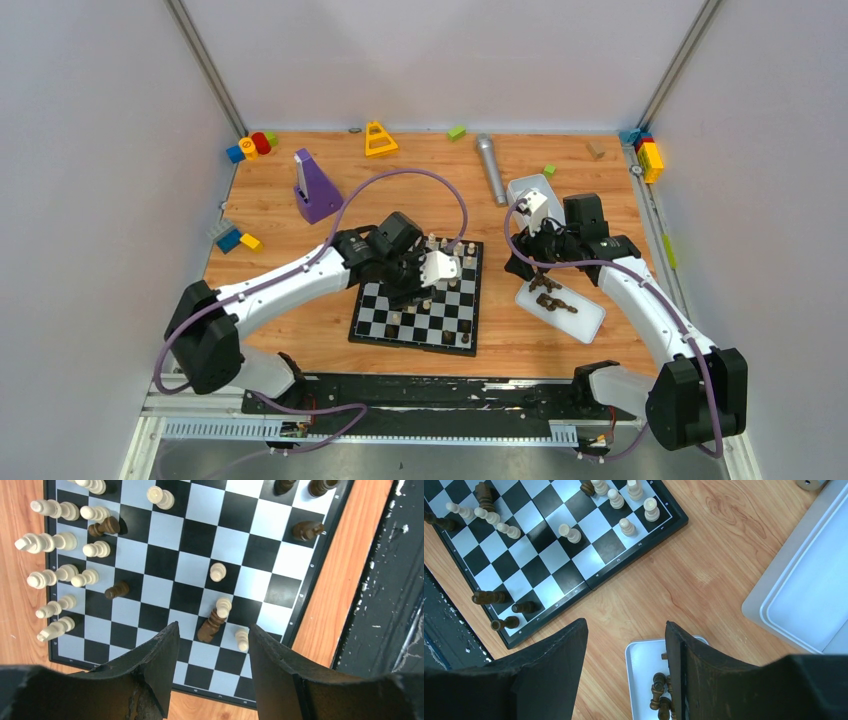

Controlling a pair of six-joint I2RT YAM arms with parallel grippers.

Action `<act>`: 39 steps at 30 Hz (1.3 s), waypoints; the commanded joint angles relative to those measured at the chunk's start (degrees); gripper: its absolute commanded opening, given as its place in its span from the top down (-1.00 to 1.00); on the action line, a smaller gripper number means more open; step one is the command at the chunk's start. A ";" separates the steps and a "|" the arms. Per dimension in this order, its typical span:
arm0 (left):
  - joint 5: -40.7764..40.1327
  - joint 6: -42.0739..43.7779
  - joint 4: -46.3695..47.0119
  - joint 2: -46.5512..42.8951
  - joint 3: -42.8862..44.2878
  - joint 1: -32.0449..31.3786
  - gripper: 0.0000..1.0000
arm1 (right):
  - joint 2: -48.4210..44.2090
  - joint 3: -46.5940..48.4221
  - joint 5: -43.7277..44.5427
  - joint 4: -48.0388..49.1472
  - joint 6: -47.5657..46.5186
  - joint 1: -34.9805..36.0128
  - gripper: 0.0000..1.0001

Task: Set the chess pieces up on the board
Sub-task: Place the chess piece on the chessboard, then pick up the chess piece from the chessboard.

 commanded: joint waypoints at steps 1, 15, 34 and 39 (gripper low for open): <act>-1.49 -1.73 4.45 3.62 3.04 -0.23 -0.21 | -0.41 0.24 -0.11 0.34 -0.79 -0.27 -0.19; -15.70 -8.78 6.27 16.41 12.13 4.23 -0.21 | 0.18 0.20 -0.25 0.34 -1.05 -0.31 -0.19; -8.76 -11.43 2.19 26.48 17.90 8.76 -0.15 | 0.13 0.03 -0.02 0.30 -1.40 -0.26 -0.19; -9.18 -11.43 2.88 27.52 18.32 8.82 -0.09 | 0.09 0.03 -0.01 0.19 -1.40 -0.27 -0.19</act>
